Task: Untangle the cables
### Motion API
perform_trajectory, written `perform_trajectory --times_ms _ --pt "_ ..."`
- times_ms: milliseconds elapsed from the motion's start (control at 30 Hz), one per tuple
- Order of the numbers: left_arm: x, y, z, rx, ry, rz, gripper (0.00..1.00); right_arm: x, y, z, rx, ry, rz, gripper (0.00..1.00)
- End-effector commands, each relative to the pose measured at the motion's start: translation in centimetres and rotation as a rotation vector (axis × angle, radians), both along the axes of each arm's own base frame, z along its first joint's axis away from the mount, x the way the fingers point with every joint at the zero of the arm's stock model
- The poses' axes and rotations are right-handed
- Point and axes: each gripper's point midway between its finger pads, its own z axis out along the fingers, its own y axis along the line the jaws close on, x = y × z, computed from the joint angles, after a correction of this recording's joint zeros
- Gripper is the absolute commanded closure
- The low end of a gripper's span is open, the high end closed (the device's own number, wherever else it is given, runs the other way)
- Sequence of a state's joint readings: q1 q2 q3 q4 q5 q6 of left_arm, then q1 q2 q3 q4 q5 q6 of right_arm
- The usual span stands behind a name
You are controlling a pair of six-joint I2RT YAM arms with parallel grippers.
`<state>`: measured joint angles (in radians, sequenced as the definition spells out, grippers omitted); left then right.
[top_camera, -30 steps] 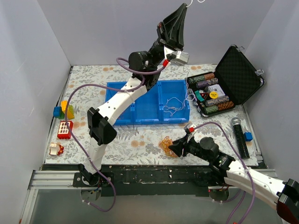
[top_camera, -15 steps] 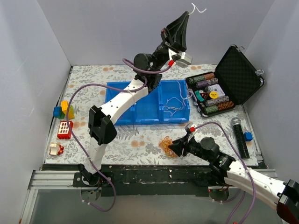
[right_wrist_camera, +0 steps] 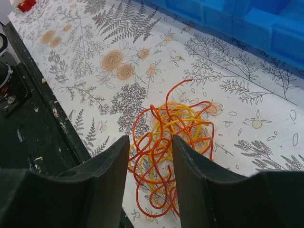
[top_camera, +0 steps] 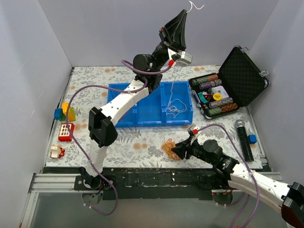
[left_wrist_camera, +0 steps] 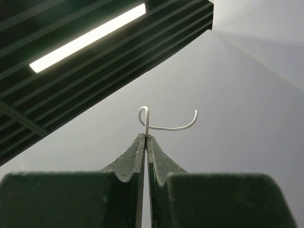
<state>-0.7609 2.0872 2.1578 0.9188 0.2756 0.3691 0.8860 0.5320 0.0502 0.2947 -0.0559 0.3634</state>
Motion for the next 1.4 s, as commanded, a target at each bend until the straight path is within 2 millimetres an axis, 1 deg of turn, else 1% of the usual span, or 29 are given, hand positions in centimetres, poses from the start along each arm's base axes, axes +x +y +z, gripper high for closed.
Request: perform_trajectory --times_ms 0,33,67,167,200,233,267,367,467,567,600,667,800,833,867,933,1000,1100,1167,1200,1233,1300,1367 --pt "-1.3 2.6 2.1 -0.051 -0.020 0.033 1.00 0.1 0.3 0.6 0.031 -0.023 0.004 0.51" --pt "-0.9 2.2 1.2 -0.035 0.002 0.033 1.00 0.1 0.3 0.5 0.030 -0.020 0.004 0.51" --pt "-0.8 2.3 0.6 -0.030 0.015 0.033 1.00 0.1 0.3 0.4 0.028 -0.018 0.004 0.51" --pt "-0.1 1.7 -2.6 0.022 0.092 0.020 1.00 0.1 0.3 0.6 0.033 -0.022 0.004 0.51" --pt "0.5 1.3 -4.3 0.044 0.135 0.017 1.00 0.1 0.3 0.6 0.032 -0.021 0.005 0.51" --pt "0.7 1.1 -5.5 0.061 0.171 0.014 1.00 0.1 0.3 0.6 0.030 -0.020 0.004 0.51" --pt "1.3 0.9 -7.3 0.089 0.219 0.013 1.00 0.1 0.3 0.6 0.032 -0.020 0.004 0.51" --pt "2.2 0.6 -12.3 0.159 0.351 0.018 1.00 0.1 0.3 0.6 0.031 -0.020 0.000 0.52" --pt "3.1 1.1 -15.5 0.158 0.471 0.028 1.00 0.2 0.2 0.6 0.032 -0.023 -0.007 0.52" --pt "4.2 1.9 -18.0 0.144 0.629 0.041 1.00 0.3 0.1 0.6 0.032 -0.023 -0.013 0.52" --pt "4.2 1.9 -19.2 0.158 0.679 0.038 1.00 0.3 0.1 0.6 0.030 -0.022 -0.015 0.52" --pt "4.0 2.0 -21.4 0.199 0.758 0.031 1.00 0.3 0.1 0.6 0.031 -0.020 -0.018 0.52" --pt "1.8 1.3 -26.3 0.344 0.909 -0.029 1.00 0.4 0.1 0.5 0.032 -0.016 -0.022 0.52" --pt "1.3 1.1 -27.2 0.377 0.934 -0.033 1.00 0.4 0.0 0.5 0.032 -0.017 -0.027 0.52" --pt "0.9 1.0 -28.6 0.406 0.964 -0.031 1.00 0.4 0.0 0.5 0.033 -0.016 -0.027 0.52" --pt "-0.1 0.8 -30.6 0.465 1.013 -0.033 1.00 0.5 0.0 0.5 0.032 -0.011 -0.030 0.52" --pt "-0.7 0.3 -32.7 0.525 1.053 -0.032 1.00 0.5 0.1 0.6 0.032 -0.014 -0.029 0.52" --pt "-0.5 -0.4 -35.3 0.564 1.121 -0.009 1.00 0.5 0.1 0.5 0.029 -0.010 -0.030 0.52" --pt "-0.2 -1.3 -36.4 0.577 1.163 -0.003 1.00 0.5 0.1 0.5 0.029 -0.007 -0.030 0.52" --pt "-0.1 -1.8 -37.3 0.595 1.187 0.000 1.00 0.5 0.1 0.5 0.029 -0.009 -0.028 0.52" --pt "0.2 -2.2 -37.6 0.601 1.199 0.002 1.00 0.5 0.1 0.5 0.029 -0.010 -0.030 0.52" --pt "0.8 -3.0 -38.8 0.600 1.253 0.003 1.00 0.5 0.1 0.7 0.031 -0.012 -0.031 0.52" --pt "1.7 -3.5 -41.0 0.639 1.321 0.026 1.00 0.5 0.0 0.7 0.031 -0.012 -0.034 0.52"
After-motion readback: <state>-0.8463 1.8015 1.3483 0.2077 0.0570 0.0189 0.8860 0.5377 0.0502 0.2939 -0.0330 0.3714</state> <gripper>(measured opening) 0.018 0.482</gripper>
